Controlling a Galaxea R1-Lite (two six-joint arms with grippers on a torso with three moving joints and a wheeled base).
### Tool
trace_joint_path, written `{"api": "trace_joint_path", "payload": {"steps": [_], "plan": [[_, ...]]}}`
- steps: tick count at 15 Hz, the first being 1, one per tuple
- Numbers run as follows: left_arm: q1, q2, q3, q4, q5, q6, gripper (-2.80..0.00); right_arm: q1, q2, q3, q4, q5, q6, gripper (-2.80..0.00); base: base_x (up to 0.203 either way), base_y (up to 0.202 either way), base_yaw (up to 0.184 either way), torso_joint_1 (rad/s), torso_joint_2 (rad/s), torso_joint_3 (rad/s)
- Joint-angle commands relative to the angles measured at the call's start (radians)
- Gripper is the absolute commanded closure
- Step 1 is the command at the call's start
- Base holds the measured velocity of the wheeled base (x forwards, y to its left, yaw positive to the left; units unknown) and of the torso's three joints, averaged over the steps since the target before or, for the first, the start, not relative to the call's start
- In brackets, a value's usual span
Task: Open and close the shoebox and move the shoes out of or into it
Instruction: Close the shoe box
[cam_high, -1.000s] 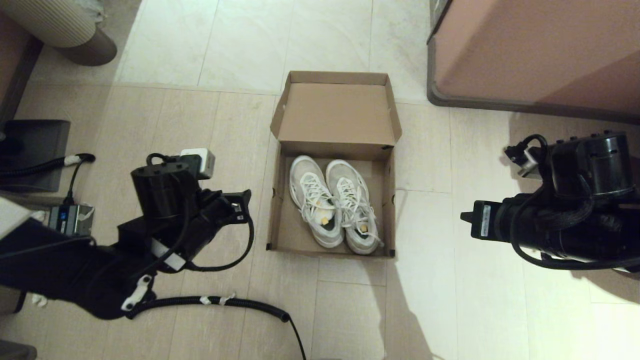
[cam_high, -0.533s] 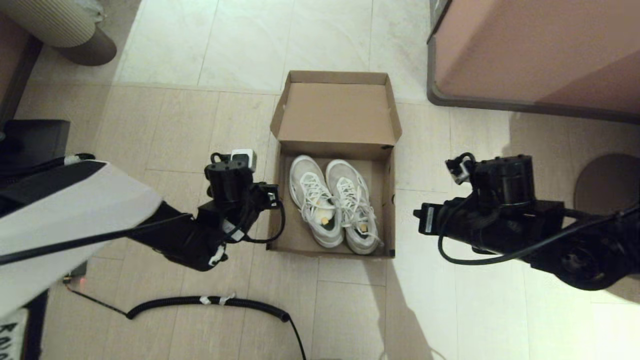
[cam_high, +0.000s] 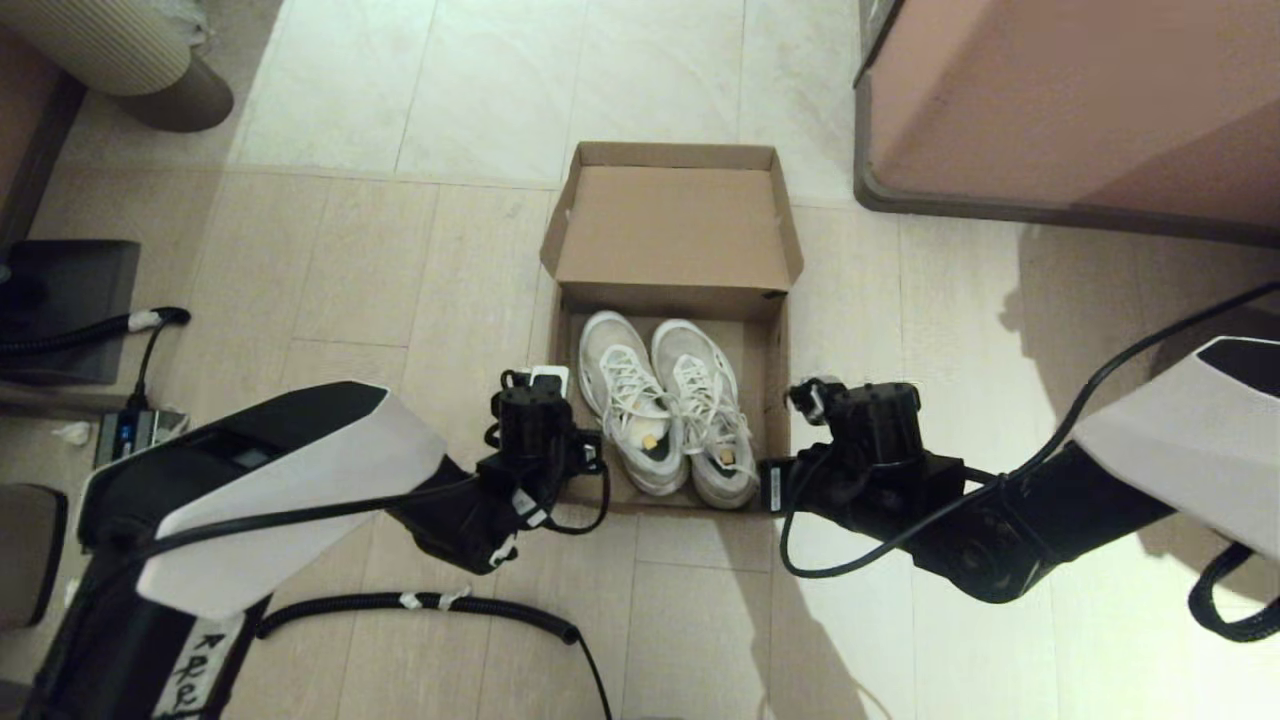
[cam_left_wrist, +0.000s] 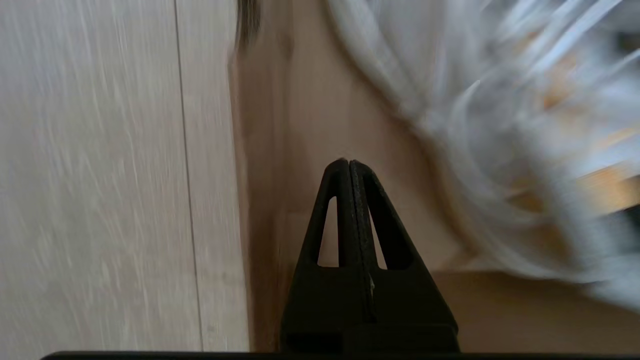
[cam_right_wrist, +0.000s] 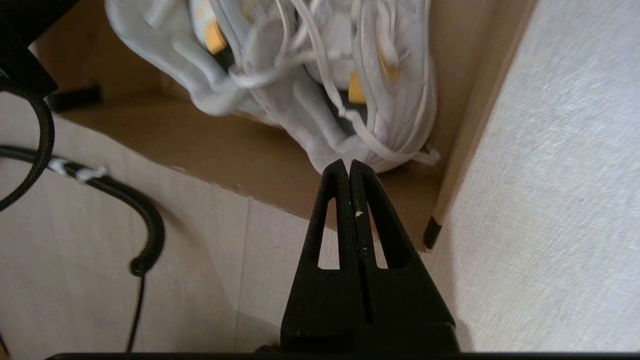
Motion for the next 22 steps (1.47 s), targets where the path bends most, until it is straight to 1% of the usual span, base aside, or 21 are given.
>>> {"api": "trace_joint_path", "payload": {"steps": [1,4,5,9,10,12,15,17,19,22], "plan": [[-0.008,0.057,-0.004,-0.007,0.003,0.000,0.00,-0.006,0.069,-0.028,0.004,-0.002,-0.001,0.00,0.000,0.000,0.000,0.000,0.00,0.000],[-0.021,0.074,0.004,-0.007,0.003,-0.001,0.00,-0.015,0.093,-0.055,0.093,-0.004,-0.044,0.00,0.000,0.000,0.000,0.000,0.00,0.000],[-0.026,0.082,0.009,-0.007,0.005,0.000,0.00,-0.017,0.096,-0.055,0.098,-0.015,-0.056,0.00,0.000,0.000,0.000,0.000,0.00,0.000],[-0.056,0.101,0.008,-0.011,0.005,0.000,0.00,-0.027,0.129,-0.055,0.102,-0.080,-0.065,0.00,0.000,0.000,0.000,0.000,0.00,0.000],[-0.056,0.104,0.008,-0.012,0.005,-0.001,0.00,-0.034,0.141,-0.055,0.105,-0.085,-0.065,0.00,0.000,0.000,0.000,0.000,0.00,0.000],[-0.058,0.107,0.008,-0.013,0.005,-0.004,0.00,-0.037,0.159,-0.063,0.105,-0.088,-0.091,0.00,0.000,0.000,0.000,0.000,0.00,0.000],[-0.056,0.116,-0.001,-0.013,0.003,-0.005,0.00,-0.037,0.193,-0.118,0.115,-0.108,-0.116,0.00,0.000,0.000,0.000,0.000,0.00,0.000],[-0.058,0.119,-0.002,-0.013,0.003,-0.005,0.00,-0.037,0.193,-0.140,0.185,-0.109,-0.127,0.00,0.000,0.000,0.000,0.000,0.00,0.000],[-0.071,0.119,0.002,-0.023,0.003,-0.005,0.00,-0.037,0.180,-0.128,0.201,-0.119,-0.128,0.00,0.000,0.000,0.000,0.000,0.00,0.000],[-0.099,0.118,0.036,-0.048,0.005,-0.006,0.00,-0.035,0.150,-0.061,0.203,-0.144,-0.129,0.00,0.000,0.000,0.000,0.000,0.00,0.000]]}}
